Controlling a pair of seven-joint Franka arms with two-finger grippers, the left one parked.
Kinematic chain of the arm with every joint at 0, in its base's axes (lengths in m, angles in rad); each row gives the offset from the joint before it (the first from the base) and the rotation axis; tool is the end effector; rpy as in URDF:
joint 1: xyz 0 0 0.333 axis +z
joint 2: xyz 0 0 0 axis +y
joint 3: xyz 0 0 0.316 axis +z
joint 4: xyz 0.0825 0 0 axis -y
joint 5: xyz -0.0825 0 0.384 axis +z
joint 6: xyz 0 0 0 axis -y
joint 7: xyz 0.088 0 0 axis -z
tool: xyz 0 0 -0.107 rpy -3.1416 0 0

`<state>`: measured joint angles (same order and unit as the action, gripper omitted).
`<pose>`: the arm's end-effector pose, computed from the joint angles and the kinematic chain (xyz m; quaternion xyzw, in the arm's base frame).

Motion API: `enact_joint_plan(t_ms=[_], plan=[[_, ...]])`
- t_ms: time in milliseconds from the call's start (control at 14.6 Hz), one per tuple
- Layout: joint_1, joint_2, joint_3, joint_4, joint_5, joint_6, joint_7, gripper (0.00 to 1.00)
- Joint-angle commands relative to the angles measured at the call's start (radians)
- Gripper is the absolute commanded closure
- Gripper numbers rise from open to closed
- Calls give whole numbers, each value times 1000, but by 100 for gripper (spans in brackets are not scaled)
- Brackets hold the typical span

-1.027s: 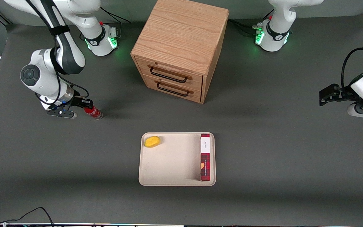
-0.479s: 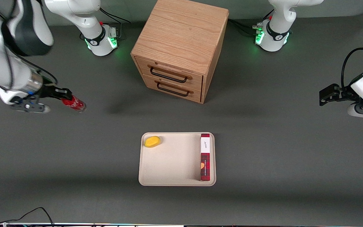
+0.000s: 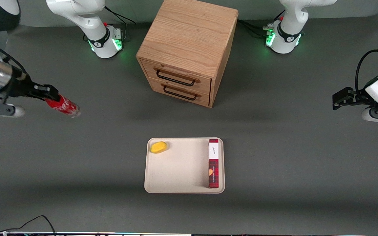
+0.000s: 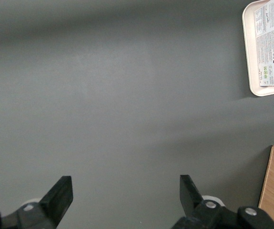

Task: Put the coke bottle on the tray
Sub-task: 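Carry the bottle to the cream tray and lower it beside the lemon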

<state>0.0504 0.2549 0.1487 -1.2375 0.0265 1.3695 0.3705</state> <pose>0.5993 0.1105 0.6149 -0.9941 0.0848 0.0665 0.0138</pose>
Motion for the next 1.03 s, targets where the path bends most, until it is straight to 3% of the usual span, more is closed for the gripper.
enact_joint_plan(t_ms=[0,274,479,959], plan=[[38,281,69,285,-8,30,239,100],[120,476,69,299,-29,366,509,100],[163,622,72,320,-115,560,665,100],[190,738,74,331,-115,691,743,100]])
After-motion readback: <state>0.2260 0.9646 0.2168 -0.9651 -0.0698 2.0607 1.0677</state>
